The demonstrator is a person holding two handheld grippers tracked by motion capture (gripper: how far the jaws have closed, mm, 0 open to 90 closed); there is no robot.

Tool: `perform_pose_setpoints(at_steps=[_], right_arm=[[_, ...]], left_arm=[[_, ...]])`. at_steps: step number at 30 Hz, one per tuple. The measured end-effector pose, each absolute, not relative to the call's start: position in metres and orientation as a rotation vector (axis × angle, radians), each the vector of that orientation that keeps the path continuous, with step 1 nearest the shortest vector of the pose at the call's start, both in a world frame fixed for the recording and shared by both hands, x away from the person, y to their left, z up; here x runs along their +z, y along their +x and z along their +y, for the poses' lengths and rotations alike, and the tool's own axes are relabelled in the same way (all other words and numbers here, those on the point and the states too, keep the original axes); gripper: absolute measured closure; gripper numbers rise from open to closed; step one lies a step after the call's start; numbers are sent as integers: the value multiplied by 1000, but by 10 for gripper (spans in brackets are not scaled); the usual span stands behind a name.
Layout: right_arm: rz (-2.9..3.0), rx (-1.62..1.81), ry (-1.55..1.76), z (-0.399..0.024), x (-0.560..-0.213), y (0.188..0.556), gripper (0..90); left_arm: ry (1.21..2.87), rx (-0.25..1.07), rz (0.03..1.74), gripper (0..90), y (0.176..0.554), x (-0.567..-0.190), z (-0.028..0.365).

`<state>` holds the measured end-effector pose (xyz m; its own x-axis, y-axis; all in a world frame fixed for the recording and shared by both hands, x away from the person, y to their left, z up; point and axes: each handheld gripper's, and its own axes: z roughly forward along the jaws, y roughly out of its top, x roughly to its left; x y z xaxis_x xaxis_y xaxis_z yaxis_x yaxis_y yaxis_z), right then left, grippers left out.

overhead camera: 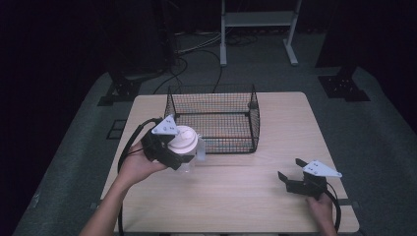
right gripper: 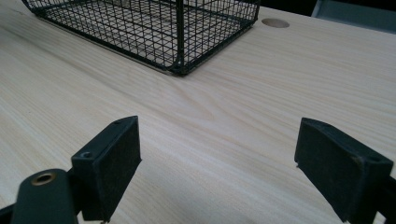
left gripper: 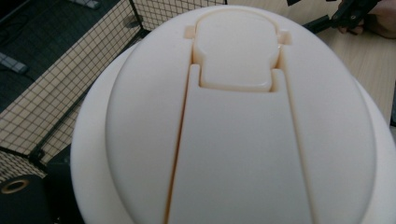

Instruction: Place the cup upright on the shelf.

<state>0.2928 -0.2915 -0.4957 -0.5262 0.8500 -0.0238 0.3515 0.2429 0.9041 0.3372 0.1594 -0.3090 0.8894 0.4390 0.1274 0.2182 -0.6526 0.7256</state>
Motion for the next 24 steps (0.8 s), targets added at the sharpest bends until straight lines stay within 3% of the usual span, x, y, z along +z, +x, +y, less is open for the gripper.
perform_pose_setpoints(at_steps=[24], right_arm=[[1984, 1257, 1101, -292, -496, 294, 134]], left_arm=[[2330, 354, 361, 52, 380, -245, 101]])
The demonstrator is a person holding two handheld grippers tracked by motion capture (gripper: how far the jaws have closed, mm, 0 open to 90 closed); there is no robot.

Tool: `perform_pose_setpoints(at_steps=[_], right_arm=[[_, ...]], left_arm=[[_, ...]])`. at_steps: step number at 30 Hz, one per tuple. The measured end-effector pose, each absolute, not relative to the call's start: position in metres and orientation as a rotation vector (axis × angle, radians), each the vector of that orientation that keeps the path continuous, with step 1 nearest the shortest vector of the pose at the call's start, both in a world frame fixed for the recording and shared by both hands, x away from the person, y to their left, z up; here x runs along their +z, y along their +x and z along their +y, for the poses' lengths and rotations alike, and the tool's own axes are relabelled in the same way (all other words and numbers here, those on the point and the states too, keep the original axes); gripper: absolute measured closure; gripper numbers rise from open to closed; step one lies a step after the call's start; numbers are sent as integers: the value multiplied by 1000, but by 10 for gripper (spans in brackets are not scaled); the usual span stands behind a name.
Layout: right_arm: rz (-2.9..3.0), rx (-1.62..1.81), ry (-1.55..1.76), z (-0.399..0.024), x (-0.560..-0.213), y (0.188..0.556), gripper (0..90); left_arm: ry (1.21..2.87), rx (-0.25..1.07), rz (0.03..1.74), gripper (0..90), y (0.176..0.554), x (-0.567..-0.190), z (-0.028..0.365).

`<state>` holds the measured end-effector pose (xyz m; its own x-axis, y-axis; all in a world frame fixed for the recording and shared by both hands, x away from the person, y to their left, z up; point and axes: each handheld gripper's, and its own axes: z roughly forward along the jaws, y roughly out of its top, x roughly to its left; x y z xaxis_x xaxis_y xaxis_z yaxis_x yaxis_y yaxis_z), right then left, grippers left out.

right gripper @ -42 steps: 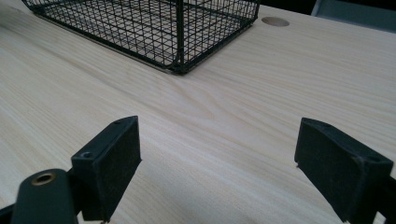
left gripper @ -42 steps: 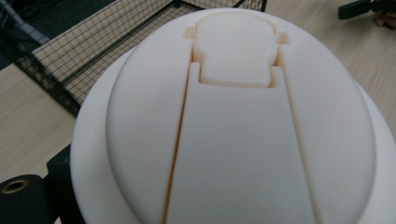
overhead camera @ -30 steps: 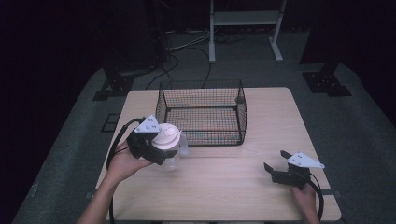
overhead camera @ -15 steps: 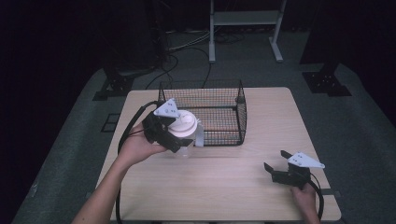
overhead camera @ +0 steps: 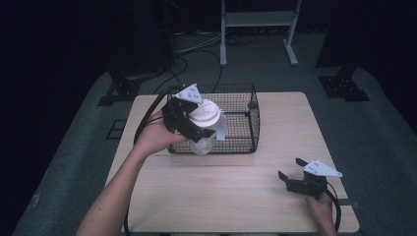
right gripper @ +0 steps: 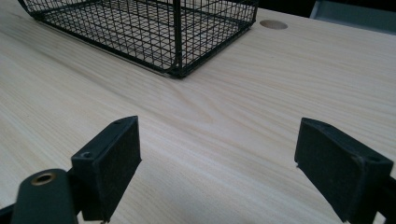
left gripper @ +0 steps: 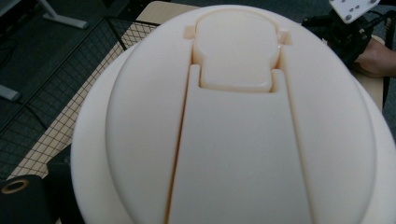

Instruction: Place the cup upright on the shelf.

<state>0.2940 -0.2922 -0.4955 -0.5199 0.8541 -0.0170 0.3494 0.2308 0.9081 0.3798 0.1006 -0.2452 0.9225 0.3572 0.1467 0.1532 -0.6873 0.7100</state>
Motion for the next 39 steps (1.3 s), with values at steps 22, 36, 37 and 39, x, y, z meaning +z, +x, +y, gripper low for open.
perform_pose_setpoints(at_steps=[22, 36, 37, 39], right_arm=[[1977, 1279, 1115, -293, -495, 294, 135], [1978, 1278, 1107, -293, -495, 294, 135], [1978, 1279, 1110, -293, -495, 294, 135], [1978, 1279, 1107, -294, -495, 294, 135]], left_arm=[[2326, 336, 477, 52, 449, -241, 69], [2347, 335, 565, 52, 481, -266, 54], [2340, 331, 577, 52, 484, -269, 53], [2343, 336, 580, 52, 487, -272, 53]])
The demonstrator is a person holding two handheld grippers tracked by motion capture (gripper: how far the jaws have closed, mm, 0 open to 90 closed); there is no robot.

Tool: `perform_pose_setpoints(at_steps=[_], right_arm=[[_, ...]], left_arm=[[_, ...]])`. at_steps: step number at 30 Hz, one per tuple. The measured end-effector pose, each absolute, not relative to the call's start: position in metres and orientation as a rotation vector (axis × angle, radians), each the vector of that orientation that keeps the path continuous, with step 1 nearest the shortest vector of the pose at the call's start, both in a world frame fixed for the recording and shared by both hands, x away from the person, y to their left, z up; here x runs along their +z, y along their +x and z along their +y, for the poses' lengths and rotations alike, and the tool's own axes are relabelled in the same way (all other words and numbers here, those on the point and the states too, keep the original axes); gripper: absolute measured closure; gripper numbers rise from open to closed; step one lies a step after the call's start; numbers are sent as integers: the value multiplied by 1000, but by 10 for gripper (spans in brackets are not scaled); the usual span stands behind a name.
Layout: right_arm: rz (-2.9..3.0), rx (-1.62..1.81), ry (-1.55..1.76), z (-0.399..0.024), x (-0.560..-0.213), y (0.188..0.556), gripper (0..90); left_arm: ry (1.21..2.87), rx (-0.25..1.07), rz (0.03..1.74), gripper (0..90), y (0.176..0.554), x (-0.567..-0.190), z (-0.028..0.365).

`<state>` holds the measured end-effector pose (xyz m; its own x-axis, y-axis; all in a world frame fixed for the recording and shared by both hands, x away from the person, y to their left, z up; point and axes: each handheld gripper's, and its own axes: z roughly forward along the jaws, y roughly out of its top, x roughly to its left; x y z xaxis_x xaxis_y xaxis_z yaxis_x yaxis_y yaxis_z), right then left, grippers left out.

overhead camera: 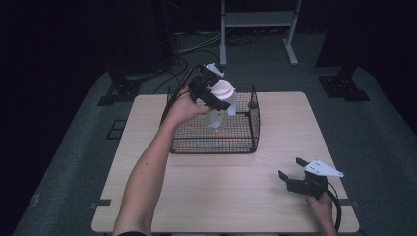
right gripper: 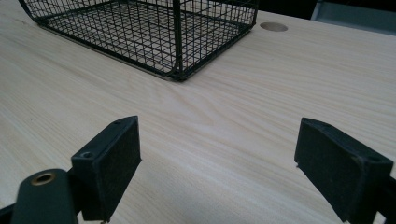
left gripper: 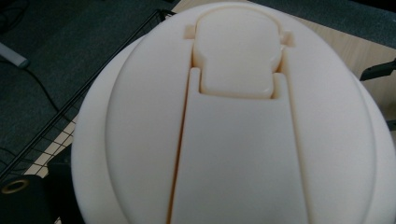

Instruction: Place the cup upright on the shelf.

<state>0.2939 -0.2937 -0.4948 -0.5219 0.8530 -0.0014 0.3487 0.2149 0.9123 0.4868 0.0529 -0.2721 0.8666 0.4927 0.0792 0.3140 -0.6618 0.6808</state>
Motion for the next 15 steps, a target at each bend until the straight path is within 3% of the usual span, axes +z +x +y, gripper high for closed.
perform_pose_setpoints(at_steps=[15], right_arm=[[1976, 1289, 1106, -294, -495, 294, 135]], left_arm=[[2340, 321, 686, 52, 515, -305, 51]])
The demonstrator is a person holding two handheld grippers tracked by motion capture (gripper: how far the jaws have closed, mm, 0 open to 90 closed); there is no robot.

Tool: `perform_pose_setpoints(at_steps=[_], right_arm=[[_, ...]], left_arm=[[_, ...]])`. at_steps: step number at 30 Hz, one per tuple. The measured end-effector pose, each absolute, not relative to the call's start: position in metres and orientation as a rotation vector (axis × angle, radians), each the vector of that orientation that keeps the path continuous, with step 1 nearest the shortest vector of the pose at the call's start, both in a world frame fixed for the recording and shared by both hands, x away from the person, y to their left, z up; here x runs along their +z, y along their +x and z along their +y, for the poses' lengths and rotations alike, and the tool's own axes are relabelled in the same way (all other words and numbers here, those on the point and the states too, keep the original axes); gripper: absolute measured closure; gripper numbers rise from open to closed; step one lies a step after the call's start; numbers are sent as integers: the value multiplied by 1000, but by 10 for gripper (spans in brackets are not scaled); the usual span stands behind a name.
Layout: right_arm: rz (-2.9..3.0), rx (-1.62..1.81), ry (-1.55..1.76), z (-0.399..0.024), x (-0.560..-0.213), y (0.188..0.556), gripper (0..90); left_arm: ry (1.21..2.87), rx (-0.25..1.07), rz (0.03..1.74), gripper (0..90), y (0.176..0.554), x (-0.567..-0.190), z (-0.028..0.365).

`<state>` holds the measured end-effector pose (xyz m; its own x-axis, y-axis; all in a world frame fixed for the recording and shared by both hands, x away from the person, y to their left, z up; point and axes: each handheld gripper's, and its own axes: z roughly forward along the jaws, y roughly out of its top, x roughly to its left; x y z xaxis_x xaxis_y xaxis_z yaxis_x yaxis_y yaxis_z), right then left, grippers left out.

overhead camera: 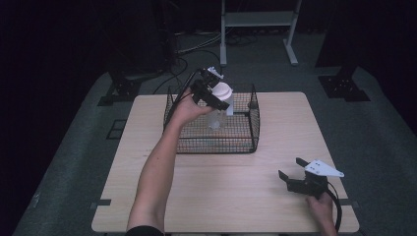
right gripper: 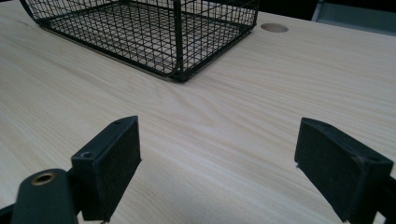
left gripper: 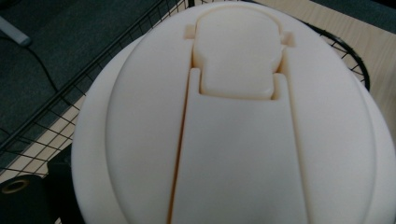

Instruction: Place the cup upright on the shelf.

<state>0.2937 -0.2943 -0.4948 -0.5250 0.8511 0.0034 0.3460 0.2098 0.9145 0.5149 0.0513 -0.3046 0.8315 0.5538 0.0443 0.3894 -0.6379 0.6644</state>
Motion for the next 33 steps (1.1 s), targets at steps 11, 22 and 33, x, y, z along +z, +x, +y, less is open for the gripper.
perform_pose_setpoints(at_steps=[11, 22, 33], right_arm=[[1979, 1295, 1103, -295, -495, 293, 135], [1964, 1318, 1111, -297, -494, 293, 135], [1970, 1328, 1109, -298, -494, 293, 135]], left_arm=[[2341, 308, 742, 52, 529, -338, 45], [2365, 288, 746, 51, 533, -359, 43], [2310, 284, 747, 49, 526, -365, 53]])
